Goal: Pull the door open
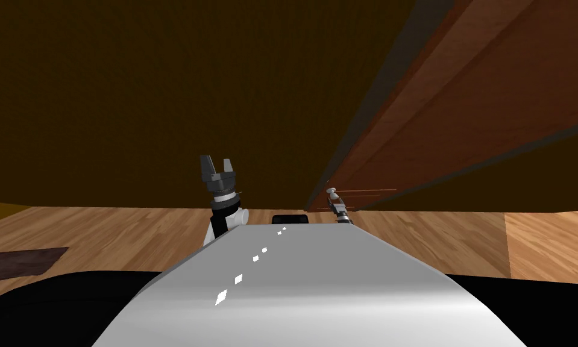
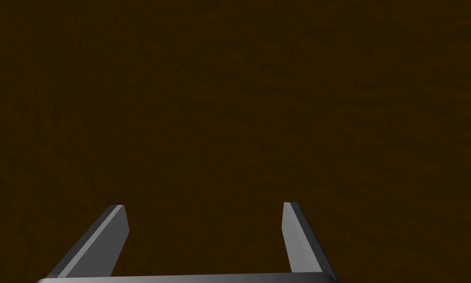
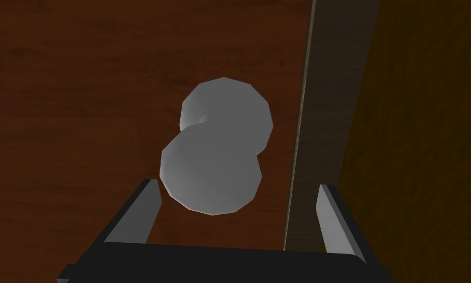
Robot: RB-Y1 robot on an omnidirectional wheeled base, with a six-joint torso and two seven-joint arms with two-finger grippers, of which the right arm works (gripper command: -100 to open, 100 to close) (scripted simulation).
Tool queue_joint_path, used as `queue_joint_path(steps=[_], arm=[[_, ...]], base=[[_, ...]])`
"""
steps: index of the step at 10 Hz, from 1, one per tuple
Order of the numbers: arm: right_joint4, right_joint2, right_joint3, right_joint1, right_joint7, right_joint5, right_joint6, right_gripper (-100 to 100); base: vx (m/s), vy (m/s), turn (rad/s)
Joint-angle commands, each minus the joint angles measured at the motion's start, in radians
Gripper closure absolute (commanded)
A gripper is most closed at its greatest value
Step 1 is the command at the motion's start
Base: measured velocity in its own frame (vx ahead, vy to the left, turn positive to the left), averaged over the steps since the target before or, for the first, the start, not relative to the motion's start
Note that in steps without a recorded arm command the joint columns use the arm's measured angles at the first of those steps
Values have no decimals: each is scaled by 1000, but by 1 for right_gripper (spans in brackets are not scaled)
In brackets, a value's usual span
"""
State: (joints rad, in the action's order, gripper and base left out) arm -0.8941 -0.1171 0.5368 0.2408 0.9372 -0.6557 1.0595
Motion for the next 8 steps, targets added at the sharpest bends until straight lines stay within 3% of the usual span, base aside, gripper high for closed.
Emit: queue_joint_path(steps=[1, 3, 4, 8], arm=[[27, -16, 23, -8, -1, 17, 5, -100], [4, -7, 17, 0, -5, 12, -8, -100], [4, -7, 17, 0, -5, 12, -8, 100], [4, -7, 17, 0, -5, 12, -8, 100]], base=[[174, -4, 139], [83, -18, 36], [0, 0, 0], [-11, 0, 2]])
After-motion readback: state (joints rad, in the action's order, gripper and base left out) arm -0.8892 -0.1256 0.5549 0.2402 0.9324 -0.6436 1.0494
